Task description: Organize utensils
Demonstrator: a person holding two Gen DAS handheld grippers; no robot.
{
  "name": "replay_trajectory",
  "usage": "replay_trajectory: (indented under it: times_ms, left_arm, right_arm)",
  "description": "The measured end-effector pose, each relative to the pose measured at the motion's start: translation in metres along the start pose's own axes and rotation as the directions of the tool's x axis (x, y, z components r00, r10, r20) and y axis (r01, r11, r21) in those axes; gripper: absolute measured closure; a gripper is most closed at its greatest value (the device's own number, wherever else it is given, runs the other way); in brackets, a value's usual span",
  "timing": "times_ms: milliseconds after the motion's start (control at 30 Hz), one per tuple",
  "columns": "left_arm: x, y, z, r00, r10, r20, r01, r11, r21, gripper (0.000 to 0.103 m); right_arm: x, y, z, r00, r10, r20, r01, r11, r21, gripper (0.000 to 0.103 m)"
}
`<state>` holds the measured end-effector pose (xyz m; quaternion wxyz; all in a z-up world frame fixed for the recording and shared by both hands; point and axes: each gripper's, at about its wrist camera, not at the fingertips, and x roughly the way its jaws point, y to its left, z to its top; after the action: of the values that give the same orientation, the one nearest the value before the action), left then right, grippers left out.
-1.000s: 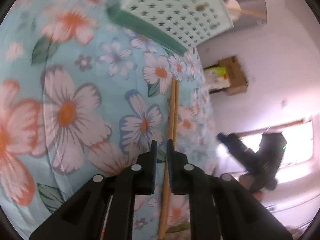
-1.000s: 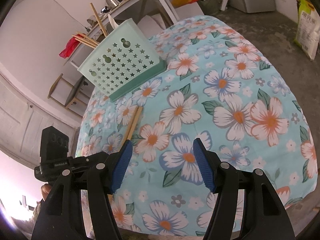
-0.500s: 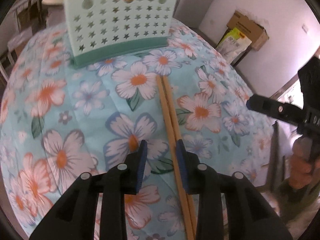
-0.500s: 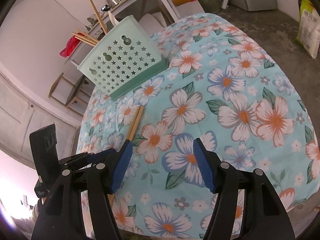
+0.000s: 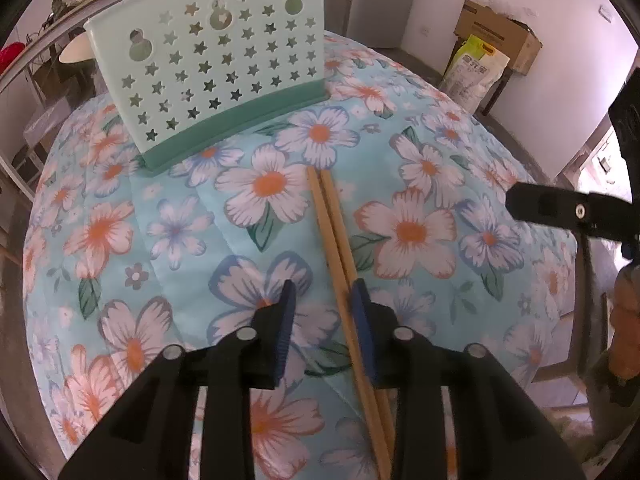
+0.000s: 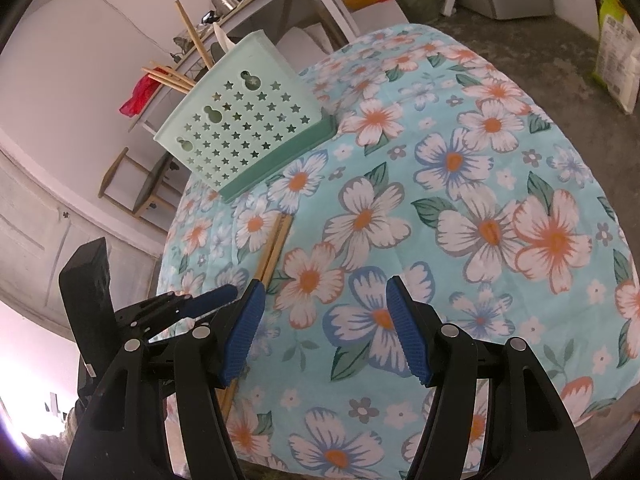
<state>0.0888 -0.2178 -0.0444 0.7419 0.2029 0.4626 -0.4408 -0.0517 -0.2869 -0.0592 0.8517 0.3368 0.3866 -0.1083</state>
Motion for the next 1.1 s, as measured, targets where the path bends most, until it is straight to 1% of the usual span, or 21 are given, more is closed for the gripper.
replay_trajectory:
  times_ms: [67,167,333,467,667,767,900,1033,1100]
  left_arm:
    - [0.001,0.0,0.001,1.0,-0.006,0.002,0.006,1.0,-0.004,0.081]
    - [0.003,-0.001,0.002,1.0,-0.005,0.011,0.005,1.0,-0.002,0.084]
    - [0.007,0.001,0.003,1.0,0.011,0.025,-0.011,1.0,-0.006,0.091]
    - [0.014,0.003,0.004,1.0,0.002,0.023,-0.002,1.0,-0.023,0.092]
    - [0.005,0.01,0.001,0.999,0.03,0.041,-0.027,0.998,-0.06,0.098]
    - [-0.005,0.021,-0.005,0.998,0.039,0.047,-0.034,0.994,-0.103,0.098]
    - [-0.02,0.043,-0.018,0.995,0.079,0.059,-0.067,0.981,-0.184,0.098]
    - [-0.029,0.067,-0.029,0.99,0.125,0.064,-0.102,0.955,-0.28,0.098]
    - [-0.031,0.079,-0.035,0.989,0.135,0.06,-0.108,0.939,-0.325,0.098]
  right_arm:
    - [0.0,0.001,0.0,1.0,0.003,-0.001,-0.003,1.0,0.0,0.043]
    - [0.001,0.002,-0.001,1.0,0.005,-0.002,-0.005,1.0,-0.002,0.043]
    - [0.001,0.006,-0.002,1.0,0.01,-0.002,-0.01,1.0,-0.008,0.043]
    - [0.0,0.006,-0.003,1.0,0.01,-0.003,-0.01,1.0,-0.009,0.042]
    - [-0.001,0.005,-0.004,1.0,0.014,-0.002,-0.014,1.0,-0.006,0.043]
    - [0.003,0.006,-0.006,0.999,0.041,-0.017,-0.041,0.999,0.006,0.042]
    - [0.015,0.016,-0.007,0.994,0.093,-0.048,-0.093,0.996,0.009,0.043]
    - [0.033,0.032,-0.009,0.985,0.147,-0.091,-0.147,0.989,0.004,0.043]
    - [0.046,0.04,-0.012,0.983,0.144,-0.115,-0.145,0.989,-0.002,0.043]
